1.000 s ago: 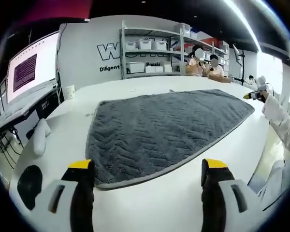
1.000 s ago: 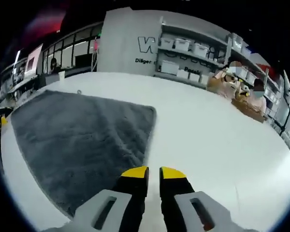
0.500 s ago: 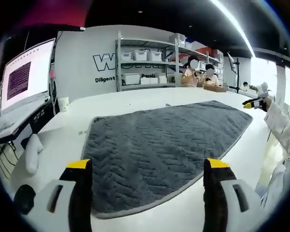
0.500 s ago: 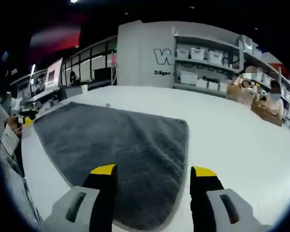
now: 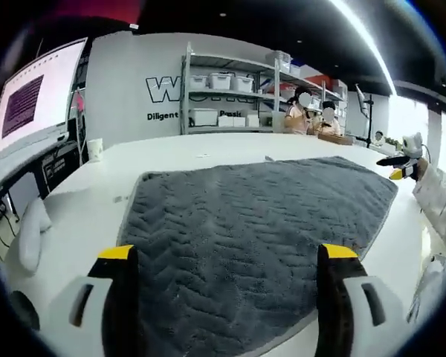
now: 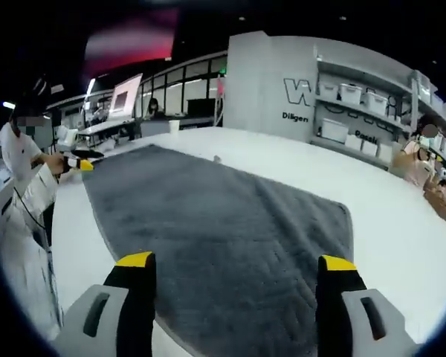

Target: Open the folded towel by lifting each exposed corner and separating the folded layers until the towel lies flat within the target outline without major curled edges

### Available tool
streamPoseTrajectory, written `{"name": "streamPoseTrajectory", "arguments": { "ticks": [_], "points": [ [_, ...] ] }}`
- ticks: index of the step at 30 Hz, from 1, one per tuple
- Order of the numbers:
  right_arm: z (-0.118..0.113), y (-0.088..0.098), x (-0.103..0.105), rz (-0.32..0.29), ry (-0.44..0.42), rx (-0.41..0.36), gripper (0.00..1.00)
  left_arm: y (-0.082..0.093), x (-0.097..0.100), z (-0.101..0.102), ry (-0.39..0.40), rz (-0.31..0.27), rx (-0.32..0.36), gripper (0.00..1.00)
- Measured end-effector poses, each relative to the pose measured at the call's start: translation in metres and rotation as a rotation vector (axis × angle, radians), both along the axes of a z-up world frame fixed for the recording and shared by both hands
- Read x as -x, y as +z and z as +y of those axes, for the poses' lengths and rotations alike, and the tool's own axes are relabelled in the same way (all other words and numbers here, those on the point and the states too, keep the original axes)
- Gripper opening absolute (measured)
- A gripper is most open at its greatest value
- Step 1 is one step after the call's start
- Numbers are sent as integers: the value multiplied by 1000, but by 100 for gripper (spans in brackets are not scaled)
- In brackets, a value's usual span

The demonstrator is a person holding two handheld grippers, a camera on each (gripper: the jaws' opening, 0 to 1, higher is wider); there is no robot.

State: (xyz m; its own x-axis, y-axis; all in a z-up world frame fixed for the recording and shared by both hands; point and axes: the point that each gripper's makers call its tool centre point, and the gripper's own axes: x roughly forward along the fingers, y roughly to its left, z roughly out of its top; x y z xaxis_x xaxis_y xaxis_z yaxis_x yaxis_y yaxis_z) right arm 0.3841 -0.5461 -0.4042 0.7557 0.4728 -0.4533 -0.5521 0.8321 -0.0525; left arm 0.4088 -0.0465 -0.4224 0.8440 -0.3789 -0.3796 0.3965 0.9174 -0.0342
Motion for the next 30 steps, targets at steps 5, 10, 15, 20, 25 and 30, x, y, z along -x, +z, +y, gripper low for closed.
{"name": "streamPoseTrajectory", "arguments": {
  "ticks": [5, 10, 15, 20, 25, 30],
  "points": [
    [22, -11, -1, 20, 83, 27, 99, -1, -6, 1, 3, -19, -16, 99],
    [23, -19, -8, 26, 91, 37, 99, -23, -6, 5, -16, 50, -99, 99],
    [17, -25, -11, 57, 72, 28, 99, -19, -7, 3, -23, 25, -57, 99],
    [19, -40, -6, 131, 84, -1, 99, -19, -7, 4, -30, 37, -56, 99],
    [12, -44, 0, 121, 115, 25, 98, -19, -8, 6, -35, 33, -54, 99],
    [9, -44, 1, 135, 122, 28, 97, -19, -8, 8, -37, 31, -50, 99]
  ]
}}
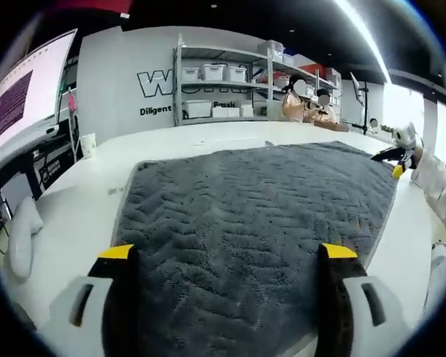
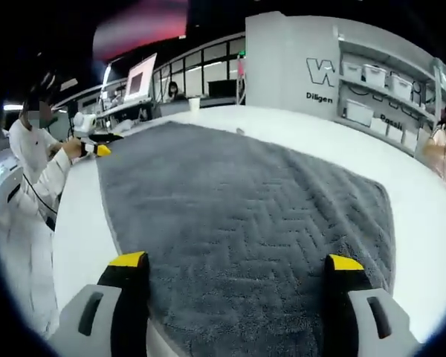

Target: Open the folded towel by lifting each exposed corner and separating the folded layers until the towel lies flat within the target outline without major curled edges

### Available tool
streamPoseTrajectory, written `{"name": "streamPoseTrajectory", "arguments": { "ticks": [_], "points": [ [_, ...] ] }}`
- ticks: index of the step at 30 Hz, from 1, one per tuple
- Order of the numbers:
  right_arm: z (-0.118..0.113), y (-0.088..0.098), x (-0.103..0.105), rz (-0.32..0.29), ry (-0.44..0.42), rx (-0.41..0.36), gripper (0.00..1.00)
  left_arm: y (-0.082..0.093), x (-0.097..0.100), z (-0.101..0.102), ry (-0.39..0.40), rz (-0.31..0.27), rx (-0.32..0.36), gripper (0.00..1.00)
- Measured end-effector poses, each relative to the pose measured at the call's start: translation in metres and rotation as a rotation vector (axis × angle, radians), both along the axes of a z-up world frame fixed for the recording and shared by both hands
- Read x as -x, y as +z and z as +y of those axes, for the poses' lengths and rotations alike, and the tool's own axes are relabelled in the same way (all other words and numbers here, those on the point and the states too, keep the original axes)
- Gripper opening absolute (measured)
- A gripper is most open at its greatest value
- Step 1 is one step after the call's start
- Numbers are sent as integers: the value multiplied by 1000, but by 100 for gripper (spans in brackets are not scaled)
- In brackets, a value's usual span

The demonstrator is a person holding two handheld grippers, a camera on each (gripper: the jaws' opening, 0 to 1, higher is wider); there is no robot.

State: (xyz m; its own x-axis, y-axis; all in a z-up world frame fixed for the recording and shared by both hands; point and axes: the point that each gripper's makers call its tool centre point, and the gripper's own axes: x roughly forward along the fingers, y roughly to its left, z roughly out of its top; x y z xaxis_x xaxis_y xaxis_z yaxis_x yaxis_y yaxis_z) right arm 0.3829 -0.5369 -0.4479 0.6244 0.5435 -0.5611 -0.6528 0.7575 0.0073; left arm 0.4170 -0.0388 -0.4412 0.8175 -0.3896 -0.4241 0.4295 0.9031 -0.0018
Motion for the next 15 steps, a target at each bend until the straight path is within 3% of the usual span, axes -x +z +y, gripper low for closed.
{"name": "streamPoseTrajectory", "arguments": {
  "ticks": [15],
  "points": [
    [-5, 1, 13, -11, 32, -9, 97, 0, 1, 3, -20, 4, -1, 99]
  ]
}}
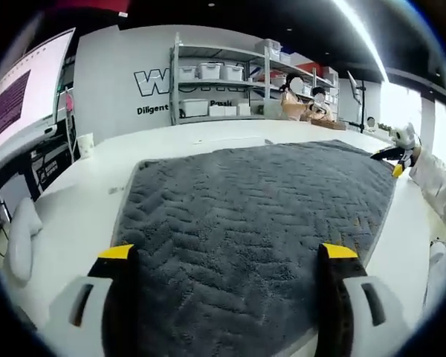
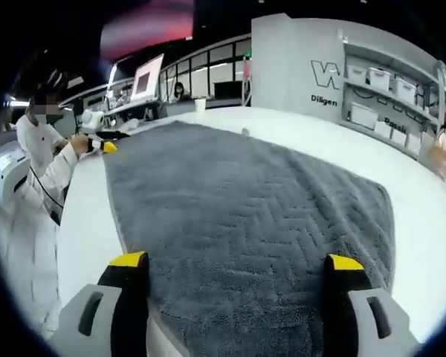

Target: Open the folded towel by lifting each exposed corner and separating the folded layers until the towel lies flat within the target outline without major curled edges

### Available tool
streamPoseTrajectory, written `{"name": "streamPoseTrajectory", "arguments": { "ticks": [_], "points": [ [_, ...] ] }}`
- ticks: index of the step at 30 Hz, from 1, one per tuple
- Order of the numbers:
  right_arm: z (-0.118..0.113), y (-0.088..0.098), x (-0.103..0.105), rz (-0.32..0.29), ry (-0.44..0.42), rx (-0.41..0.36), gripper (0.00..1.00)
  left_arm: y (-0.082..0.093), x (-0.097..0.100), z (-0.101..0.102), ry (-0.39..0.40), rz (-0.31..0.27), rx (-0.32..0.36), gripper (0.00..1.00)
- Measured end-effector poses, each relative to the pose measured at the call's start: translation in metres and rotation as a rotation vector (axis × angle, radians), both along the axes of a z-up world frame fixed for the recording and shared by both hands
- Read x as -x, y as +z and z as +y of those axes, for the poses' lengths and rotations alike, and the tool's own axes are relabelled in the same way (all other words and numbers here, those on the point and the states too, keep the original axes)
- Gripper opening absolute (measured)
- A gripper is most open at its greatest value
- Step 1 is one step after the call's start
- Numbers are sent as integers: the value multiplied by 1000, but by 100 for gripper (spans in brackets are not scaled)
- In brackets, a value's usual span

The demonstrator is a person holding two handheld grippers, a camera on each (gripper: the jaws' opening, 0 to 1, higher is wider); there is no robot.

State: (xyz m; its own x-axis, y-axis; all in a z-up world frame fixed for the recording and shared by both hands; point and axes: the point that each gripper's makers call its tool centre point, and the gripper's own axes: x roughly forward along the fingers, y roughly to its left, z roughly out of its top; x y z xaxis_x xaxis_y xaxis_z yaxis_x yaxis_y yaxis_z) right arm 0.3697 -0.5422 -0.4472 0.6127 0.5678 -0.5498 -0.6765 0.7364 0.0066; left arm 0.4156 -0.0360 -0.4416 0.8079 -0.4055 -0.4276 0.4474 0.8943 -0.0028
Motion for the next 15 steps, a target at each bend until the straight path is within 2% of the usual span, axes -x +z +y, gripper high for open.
{"name": "streamPoseTrajectory", "arguments": {
  "ticks": [15],
  "points": [
    [-3, -1, 4, -9, 74, -2, 99, 0, 5, 1, 12, -13, 7, 99]
  ]
}}
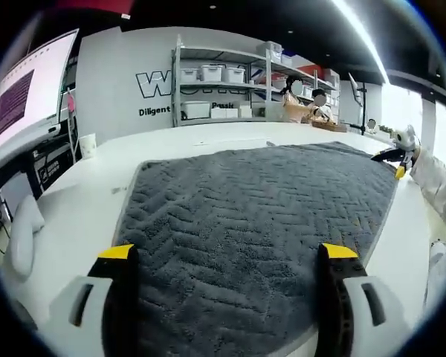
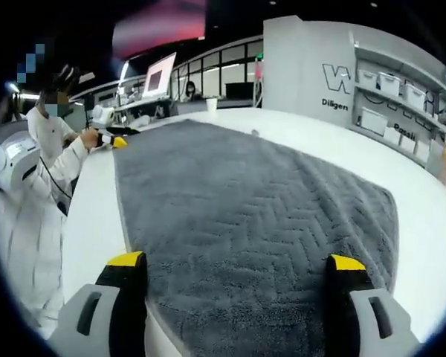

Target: Open the folded towel by lifting each exposed corner and separating the folded layers until the towel lies flat within the target outline without major curled edges

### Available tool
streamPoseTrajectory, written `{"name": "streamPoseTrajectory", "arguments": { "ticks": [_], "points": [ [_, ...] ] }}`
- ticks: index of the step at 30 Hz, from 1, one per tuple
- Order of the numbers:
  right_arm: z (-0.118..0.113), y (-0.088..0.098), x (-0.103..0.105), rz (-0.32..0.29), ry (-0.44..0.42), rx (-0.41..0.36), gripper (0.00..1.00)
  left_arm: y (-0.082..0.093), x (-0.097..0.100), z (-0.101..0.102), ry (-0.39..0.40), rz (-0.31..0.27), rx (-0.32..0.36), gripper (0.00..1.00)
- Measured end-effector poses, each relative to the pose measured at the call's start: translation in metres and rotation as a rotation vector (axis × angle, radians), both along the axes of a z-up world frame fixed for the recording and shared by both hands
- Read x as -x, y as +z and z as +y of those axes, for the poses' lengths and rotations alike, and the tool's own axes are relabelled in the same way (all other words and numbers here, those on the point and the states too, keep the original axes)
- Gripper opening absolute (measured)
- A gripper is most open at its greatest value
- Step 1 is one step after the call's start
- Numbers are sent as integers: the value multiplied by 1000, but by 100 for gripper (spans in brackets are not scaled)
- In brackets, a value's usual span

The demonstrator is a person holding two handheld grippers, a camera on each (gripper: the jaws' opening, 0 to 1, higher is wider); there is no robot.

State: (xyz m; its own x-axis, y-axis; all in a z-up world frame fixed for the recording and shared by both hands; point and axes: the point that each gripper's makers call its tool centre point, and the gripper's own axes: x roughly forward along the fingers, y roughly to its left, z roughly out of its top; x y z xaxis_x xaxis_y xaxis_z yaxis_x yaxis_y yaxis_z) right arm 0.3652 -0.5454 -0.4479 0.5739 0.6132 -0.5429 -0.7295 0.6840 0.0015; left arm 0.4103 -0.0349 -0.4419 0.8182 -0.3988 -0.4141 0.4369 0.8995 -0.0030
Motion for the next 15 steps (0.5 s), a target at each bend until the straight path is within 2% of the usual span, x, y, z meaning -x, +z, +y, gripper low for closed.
{"name": "streamPoseTrajectory", "arguments": {
  "ticks": [15],
  "points": [
    [0, 0, 4, -2, 47, -7, 98, 2, 11, -2, 7, -12, 5, 99]
  ]
}}
